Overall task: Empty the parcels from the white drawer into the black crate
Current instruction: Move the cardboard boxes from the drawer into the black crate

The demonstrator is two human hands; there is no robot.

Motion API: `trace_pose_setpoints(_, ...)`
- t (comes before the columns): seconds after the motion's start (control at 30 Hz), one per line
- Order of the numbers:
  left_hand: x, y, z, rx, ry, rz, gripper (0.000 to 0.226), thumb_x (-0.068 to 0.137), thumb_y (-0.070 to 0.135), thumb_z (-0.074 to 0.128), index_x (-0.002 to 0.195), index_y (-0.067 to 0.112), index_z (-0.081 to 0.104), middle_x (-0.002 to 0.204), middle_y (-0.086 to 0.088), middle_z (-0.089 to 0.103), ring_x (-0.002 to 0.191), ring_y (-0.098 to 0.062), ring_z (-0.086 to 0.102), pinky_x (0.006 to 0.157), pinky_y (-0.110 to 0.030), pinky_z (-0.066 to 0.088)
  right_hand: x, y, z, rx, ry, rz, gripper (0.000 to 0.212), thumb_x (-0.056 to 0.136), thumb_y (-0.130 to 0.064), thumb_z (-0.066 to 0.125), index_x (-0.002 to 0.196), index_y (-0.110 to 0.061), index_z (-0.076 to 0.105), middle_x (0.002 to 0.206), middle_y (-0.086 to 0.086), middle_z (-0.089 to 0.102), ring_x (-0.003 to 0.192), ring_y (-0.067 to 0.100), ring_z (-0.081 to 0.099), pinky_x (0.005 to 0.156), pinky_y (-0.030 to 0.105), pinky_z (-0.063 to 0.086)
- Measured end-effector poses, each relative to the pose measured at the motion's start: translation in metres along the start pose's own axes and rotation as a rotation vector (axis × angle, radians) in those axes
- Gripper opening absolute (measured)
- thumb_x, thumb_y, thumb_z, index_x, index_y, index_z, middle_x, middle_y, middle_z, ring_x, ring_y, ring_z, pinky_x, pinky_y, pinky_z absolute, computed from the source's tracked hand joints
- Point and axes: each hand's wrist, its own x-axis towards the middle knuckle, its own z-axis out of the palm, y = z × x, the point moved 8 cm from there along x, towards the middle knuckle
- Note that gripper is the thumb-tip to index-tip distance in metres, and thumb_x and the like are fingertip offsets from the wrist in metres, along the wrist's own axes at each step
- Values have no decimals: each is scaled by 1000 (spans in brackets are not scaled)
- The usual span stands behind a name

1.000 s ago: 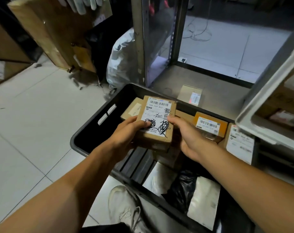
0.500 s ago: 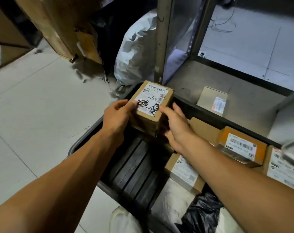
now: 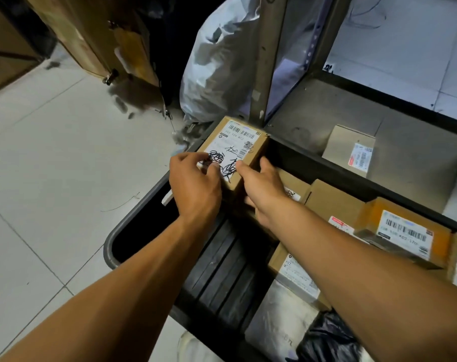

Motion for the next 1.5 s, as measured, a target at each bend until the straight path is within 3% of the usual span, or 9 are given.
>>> trace_pose_setpoints(0.1, -1, 8, -7, 154, -30, 62, 27, 94, 22, 63, 119, 17, 71, 133, -4, 54, 121, -17, 46, 89, -7, 24, 1, -1, -1, -27, 6, 14, 116, 47, -74, 55, 153, -37, 30, 150, -7, 51, 135, 23, 52, 110, 51, 43)
trace_pose_setpoints(0.27, -13, 32, -13, 421, -183, 291, 39, 93, 33, 62, 128, 18, 66, 138, -9, 56, 129, -31, 42, 102, -42, 40, -51, -34, -29, -438, 40, -94, 77, 96, -53, 55, 160, -29, 20, 160, 3, 38, 145, 30, 37, 118, 45, 31)
trace_pose_setpoints(0.43, -47, 50, -1, 727, -376, 454, 54, 92, 54, 55, 138, 25, 53, 154, -11, 40, 146, -35, 25, 116, -55, 27, -99, -45, -77, -1181, 6, -345, 79, 97, -54, 52, 161, -27, 15, 163, 9, 26, 149, 30, 24, 120, 44, 27)
trace_pose_setpoints(0.53, -78, 68, 16, 847, -505, 513, 72, 91, 63, 52, 152, 29, 34, 163, -10, 23, 152, -36, 8, 120, -61, 16, -129, -44, -113, -1341, 32, -392, 78, 97, -55, 48, 161, -30, 11, 167, 6, 18, 154, 28, 13, 123, 49, 15)
trace_pose_setpoints(0.67, -129, 117, 38, 842, -560, 673, 76, 91, 67, 47, 154, 29, 28, 166, -7, 14, 154, -32, 0, 121, -59, 11, -173, -44, -166, -1379, 134, -408, 76, 98, -55, 46, 161, -32, 9, 169, 6, 11, 155, 27, 6, 124, 51, 8)
trace_pose_setpoints(0.77, -181, 162, 58, 817, -570, 825, 77, 91, 69, 45, 155, 30, 26, 167, -6, 11, 154, -30, -2, 122, -57, 10, -210, -44, -216, -1390, 265, -407, 75, 97, -56, 44, 160, -32, 12, 168, 7, 15, 155, 28, 8, 124, 52, 13)
trace_pose_setpoints(1.0, -305, 238, 106, 762, -650, 1122, 78, 93, 66, 43, 158, 29, 19, 168, -5, 7, 154, -31, -6, 124, -50, 5, -297, -16, -348, -1334, 462, -215, 78, 98, -54, 46, 161, -31, 7, 169, 8, 7, 156, 29, 2, 125, 51, 7)
trace_pose_setpoints(1.3, -394, 280, 157, 780, -759, 1237, 75, 96, 60, 47, 157, 28, 19, 167, -7, 9, 154, -29, 3, 123, -47, 11, -355, 24, -470, -1179, 643, -68, 75, 97, -48, 51, 160, -25, 18, 164, 10, 22, 151, 31, 17, 120, 47, 26)
trace_pose_setpoints(1.5, -421, 304, 213, 694, -817, 1174, 69, 96, 54, 54, 153, 22, 30, 158, -7, 34, 144, -28, 34, 115, -44, 33, -351, 53, -537, -881, 725, 24, 66, 95, -34, 58, 153, -19, 30, 153, 14, 34, 140, 38, 32, 105, 45, 41)
